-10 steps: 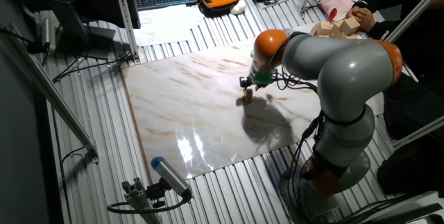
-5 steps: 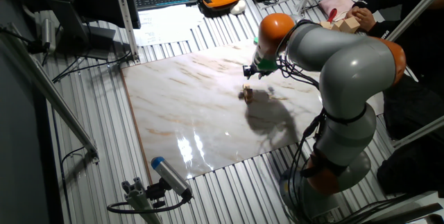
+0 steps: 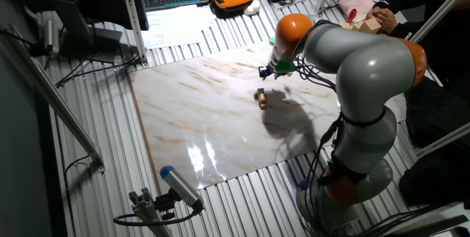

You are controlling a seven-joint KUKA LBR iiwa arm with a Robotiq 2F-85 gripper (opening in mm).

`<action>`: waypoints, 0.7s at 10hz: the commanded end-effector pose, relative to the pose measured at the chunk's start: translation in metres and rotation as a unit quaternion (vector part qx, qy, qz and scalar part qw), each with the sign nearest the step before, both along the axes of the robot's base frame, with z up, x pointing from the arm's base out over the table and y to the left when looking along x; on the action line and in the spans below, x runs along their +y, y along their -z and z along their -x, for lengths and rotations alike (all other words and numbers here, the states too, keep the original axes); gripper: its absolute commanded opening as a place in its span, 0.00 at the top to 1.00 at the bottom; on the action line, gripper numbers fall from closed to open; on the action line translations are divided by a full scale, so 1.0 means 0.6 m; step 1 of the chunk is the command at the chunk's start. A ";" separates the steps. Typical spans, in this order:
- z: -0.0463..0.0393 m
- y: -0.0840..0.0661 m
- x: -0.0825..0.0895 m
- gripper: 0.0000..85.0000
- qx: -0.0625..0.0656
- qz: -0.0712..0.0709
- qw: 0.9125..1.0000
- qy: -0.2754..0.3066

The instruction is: Stack the blocks into a pyramid shape

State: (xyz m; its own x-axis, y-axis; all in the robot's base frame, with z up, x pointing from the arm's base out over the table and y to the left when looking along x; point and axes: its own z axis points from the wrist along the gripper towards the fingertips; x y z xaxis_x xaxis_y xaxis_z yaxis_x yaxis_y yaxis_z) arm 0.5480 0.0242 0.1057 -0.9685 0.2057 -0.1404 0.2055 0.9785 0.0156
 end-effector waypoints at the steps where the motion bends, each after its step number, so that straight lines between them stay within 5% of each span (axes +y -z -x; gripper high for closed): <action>1: 0.001 0.001 -0.002 0.40 -0.001 0.000 1.000 -0.003; 2: 0.001 0.001 -0.001 0.40 0.000 -0.002 1.000 -0.007; 3: 0.000 0.001 0.001 0.60 0.005 -0.010 1.000 -0.010; 5: 0.000 0.001 0.001 0.60 0.029 -0.034 0.999 -0.017; 6: 0.000 0.001 0.001 0.80 0.044 -0.052 0.998 -0.006; 7: 0.000 0.001 0.001 0.80 0.046 -0.042 0.998 0.021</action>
State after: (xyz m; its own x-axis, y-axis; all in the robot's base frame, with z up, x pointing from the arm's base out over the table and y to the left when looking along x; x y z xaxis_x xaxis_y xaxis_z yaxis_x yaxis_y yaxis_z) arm 0.5479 0.0247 0.1051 -0.9711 0.2361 -0.0353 0.2330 0.9696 0.0742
